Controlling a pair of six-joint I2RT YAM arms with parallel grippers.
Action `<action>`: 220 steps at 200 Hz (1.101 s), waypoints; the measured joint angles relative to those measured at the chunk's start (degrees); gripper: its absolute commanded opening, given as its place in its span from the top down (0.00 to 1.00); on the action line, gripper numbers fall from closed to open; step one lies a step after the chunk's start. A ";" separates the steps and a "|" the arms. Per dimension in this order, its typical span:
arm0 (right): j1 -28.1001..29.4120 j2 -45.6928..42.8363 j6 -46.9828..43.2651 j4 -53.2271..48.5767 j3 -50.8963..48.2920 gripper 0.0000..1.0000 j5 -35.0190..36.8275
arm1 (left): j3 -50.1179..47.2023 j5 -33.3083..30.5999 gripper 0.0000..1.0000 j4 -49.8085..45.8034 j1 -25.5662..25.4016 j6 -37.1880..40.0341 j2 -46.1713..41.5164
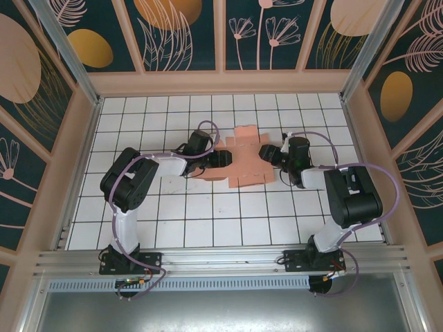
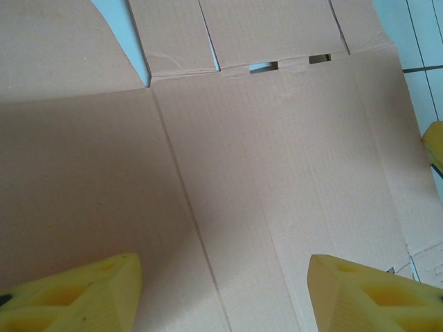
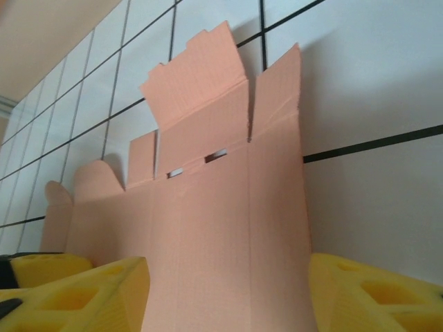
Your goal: Fold the paper box
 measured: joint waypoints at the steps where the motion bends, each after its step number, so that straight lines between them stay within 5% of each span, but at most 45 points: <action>1: 0.00 0.00 0.00 -0.04 0.00 0.33 0.11 | 0.00 0.00 0.35 0.02 0.00 0.00 0.00; 37: -0.17 0.04 -0.04 -1.18 0.00 0.29 1.79 | -0.22 0.00 0.34 0.63 0.00 0.00 0.00; 55: -0.20 0.57 -0.28 -1.22 0.00 0.39 1.49 | -0.26 0.02 0.34 0.81 0.00 0.00 0.00; 99: -0.20 1.90 -0.46 -1.25 0.15 1.00 -3.58 | -0.44 0.04 0.32 1.25 0.00 0.00 0.00; 150: 0.37 1.70 -3.10 -5.75 2.23 1.00 -2.16 | -2.03 0.90 0.02 3.37 -0.37 -0.15 -1.64; 220: 10.64 3.21 -17.22 -27.17 18.45 1.00 18.73 | -11.89 -12.15 0.01 0.39 0.57 -1.40 -17.77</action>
